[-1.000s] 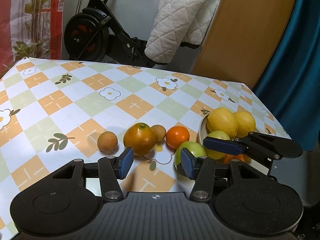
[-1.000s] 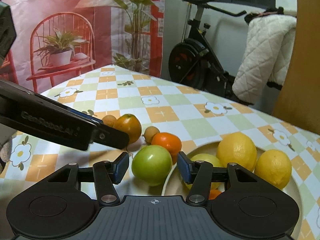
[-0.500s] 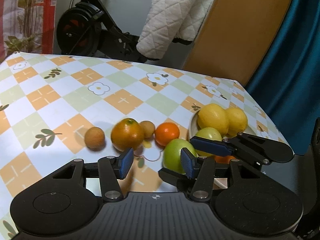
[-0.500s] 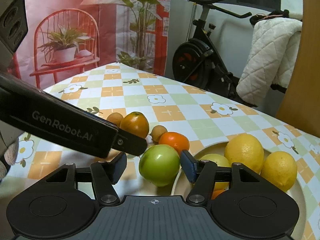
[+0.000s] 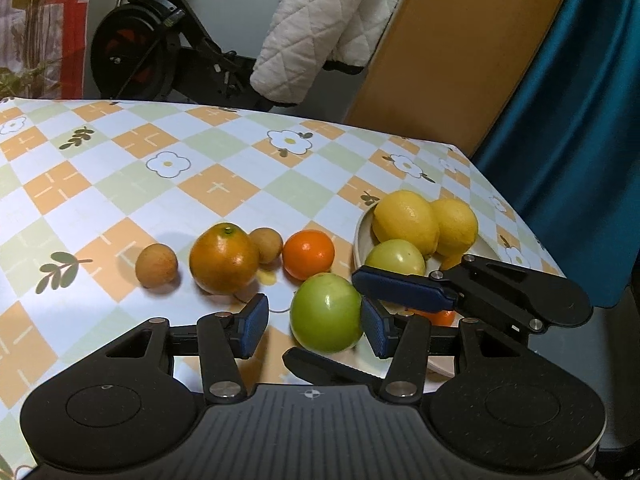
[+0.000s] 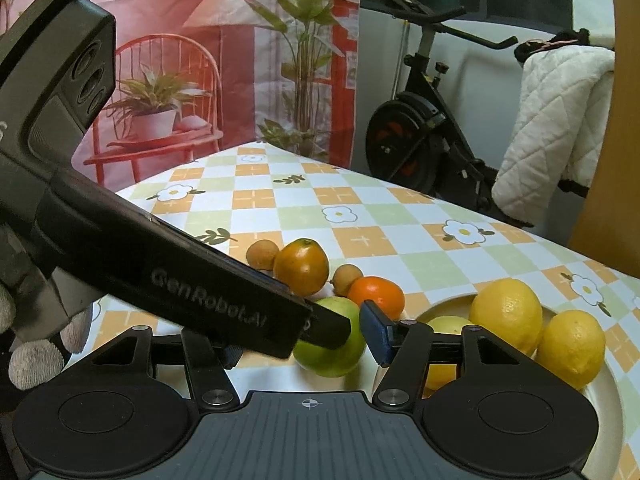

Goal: Organize fruits
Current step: 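Close both tools on the pale green fruit from either side, then carry the green fruit with both tools onto the plate and open them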

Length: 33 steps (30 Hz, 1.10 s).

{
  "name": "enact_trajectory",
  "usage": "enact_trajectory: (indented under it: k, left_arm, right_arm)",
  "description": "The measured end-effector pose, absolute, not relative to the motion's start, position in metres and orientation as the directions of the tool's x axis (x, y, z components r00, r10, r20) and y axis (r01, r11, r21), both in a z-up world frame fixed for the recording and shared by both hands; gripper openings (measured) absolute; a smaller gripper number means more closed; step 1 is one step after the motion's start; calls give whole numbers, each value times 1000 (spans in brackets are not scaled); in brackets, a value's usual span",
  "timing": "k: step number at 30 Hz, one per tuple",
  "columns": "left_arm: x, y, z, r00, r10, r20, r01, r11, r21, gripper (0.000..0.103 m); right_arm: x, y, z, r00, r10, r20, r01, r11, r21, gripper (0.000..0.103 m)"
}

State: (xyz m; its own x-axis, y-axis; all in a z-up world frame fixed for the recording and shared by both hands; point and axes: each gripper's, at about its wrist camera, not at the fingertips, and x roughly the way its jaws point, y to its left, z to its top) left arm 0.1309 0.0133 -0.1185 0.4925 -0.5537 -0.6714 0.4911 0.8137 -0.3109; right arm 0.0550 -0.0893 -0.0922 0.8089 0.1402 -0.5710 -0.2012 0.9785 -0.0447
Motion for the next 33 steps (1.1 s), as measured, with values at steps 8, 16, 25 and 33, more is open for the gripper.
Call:
enact_trajectory:
  k: [8, 16, 25, 33]
  left_arm:
    - [137, 18, -120, 492, -578, -652, 480, 804, -351, 44]
    - [137, 17, -120, 488, -582, -651, 483, 801, -355, 44]
    - [126, 10, -119, 491, -570, -659, 497, 804, -325, 42]
    - [110, 5, -107, 506, -574, -644, 502, 803, -321, 42]
  right_arm:
    - [59, -94, -96, 804, 87, -588, -169, 982, -86, 54]
    - [70, -92, -106, 779, 76, -623, -187, 976, -115, 45]
    - [65, -97, -106, 781, 102, -616, -178, 982, -64, 42]
    - [45, -105, -96, 806, 118, -580, -159, 987, -21, 42]
